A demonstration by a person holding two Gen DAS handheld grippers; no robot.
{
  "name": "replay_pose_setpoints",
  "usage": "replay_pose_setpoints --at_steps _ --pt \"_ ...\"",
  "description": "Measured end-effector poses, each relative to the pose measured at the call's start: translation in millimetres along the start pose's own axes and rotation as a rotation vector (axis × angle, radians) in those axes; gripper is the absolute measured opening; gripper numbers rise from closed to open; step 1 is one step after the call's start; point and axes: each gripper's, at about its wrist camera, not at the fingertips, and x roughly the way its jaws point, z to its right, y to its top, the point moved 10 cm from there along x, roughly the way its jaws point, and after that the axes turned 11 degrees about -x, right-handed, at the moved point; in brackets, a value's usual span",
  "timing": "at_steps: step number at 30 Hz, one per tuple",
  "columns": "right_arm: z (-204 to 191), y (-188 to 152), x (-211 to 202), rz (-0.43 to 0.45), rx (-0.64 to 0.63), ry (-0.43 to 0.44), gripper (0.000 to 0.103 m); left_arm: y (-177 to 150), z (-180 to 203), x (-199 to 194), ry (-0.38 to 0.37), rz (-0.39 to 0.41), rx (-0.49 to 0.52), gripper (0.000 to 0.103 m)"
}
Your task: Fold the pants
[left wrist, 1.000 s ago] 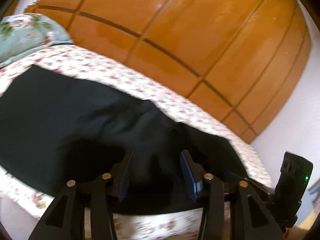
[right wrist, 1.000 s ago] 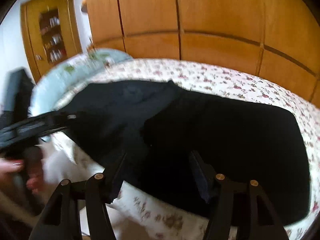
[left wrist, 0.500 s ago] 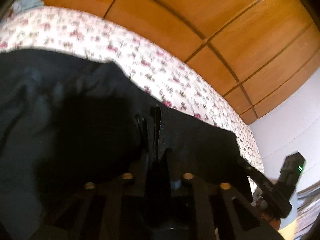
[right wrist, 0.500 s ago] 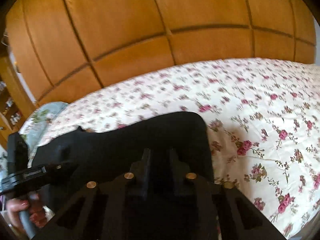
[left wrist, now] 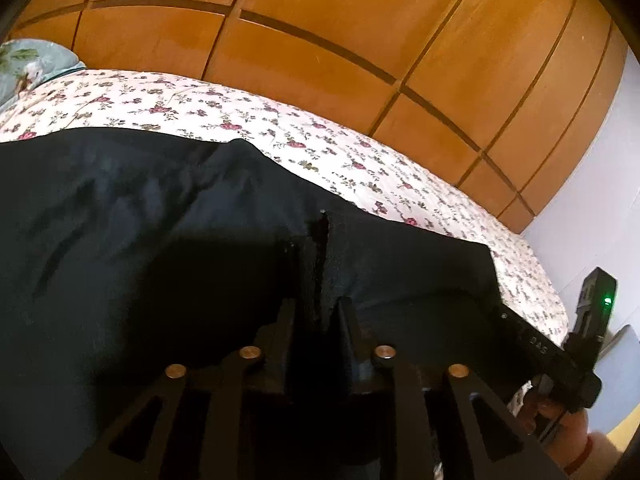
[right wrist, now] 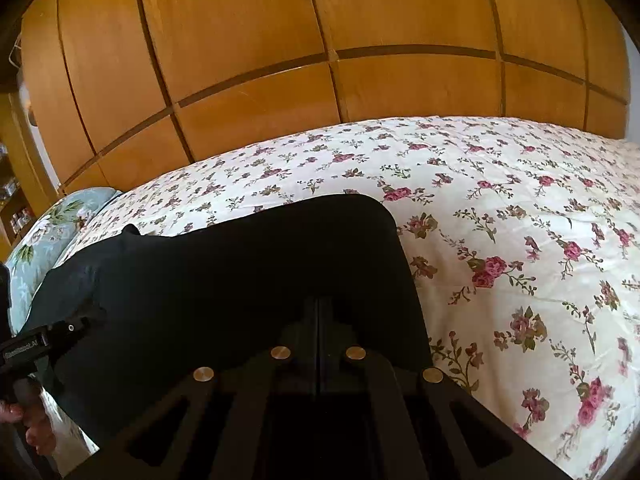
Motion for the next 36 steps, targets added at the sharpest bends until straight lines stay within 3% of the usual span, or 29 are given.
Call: replay_pose_setpoints --at_steps 4,7,12,19,21,23,28,31,36 --pt "0 3 -7 -0.024 0.067 0.000 0.000 0 -10 -25 -0.049 0.017 -0.099 0.038" --pt "-15 11 -26 0.022 0.132 0.037 0.016 -1 -24 -49 -0.015 0.076 -0.108 0.047" --pt "-81 14 -41 0.054 -0.002 0.119 0.018 4 -56 -87 0.036 0.155 -0.139 0.048" --pt "-166 2 -18 -0.015 -0.176 0.240 0.018 9 -116 -143 0.157 0.300 -0.241 0.048" --pt "-180 -10 -7 -0.068 -0.203 0.261 0.018 8 -137 -160 0.195 0.338 -0.288 0.055" --pt "-181 -15 -1 -0.065 -0.204 0.252 0.018 4 -158 -175 0.223 0.373 -0.343 0.060" --pt "-177 -17 1 -0.066 -0.168 0.286 0.018 -6 -207 -191 0.264 0.409 -0.522 0.061" --pt "-177 -17 -1 -0.058 -0.177 0.276 0.018 -10 -227 -195 0.249 0.428 -0.622 0.062" --pt "-175 -16 -1 -0.056 -0.153 0.281 0.018 1 -244 -190 0.186 0.431 -0.652 0.063"
